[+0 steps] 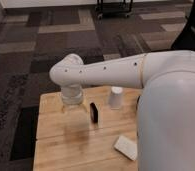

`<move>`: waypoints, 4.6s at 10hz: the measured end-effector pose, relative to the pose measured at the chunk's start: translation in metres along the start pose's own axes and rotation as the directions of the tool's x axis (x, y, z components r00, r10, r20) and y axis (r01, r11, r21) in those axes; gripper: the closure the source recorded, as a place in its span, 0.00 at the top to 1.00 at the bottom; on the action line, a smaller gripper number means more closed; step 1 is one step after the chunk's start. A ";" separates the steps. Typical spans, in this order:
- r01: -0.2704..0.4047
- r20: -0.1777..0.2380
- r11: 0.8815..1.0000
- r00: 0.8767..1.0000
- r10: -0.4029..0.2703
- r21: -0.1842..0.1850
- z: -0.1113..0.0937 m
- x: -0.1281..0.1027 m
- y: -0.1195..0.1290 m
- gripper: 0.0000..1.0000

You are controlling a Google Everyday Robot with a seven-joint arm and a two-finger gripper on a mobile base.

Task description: Move the arm in a circular motion

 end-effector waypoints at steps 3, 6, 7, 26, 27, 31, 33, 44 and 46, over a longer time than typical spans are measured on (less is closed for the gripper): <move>0.000 0.000 1.000 1.000 0.000 0.000 0.000 0.000 0.000 0.65; 0.000 0.000 1.000 1.000 0.000 0.000 0.000 0.000 0.000 0.65; 0.000 0.000 1.000 1.000 0.000 0.000 0.000 0.000 0.000 0.65; 0.033 -0.012 0.999 0.999 -0.033 0.011 0.003 -0.006 0.006 0.65; 0.048 -0.019 0.999 0.999 -0.048 0.012 0.004 -0.007 0.010 0.65; 0.155 -0.043 0.988 0.987 -0.154 0.018 0.000 -0.047 0.022 0.65; 0.142 -0.055 0.990 0.988 -0.141 0.005 0.001 -0.066 0.005 0.65; -0.290 0.077 0.951 0.956 0.283 0.106 -0.103 -0.073 -0.256 0.65; -0.379 0.088 0.913 0.925 0.370 0.149 -0.117 -0.009 -0.267 0.65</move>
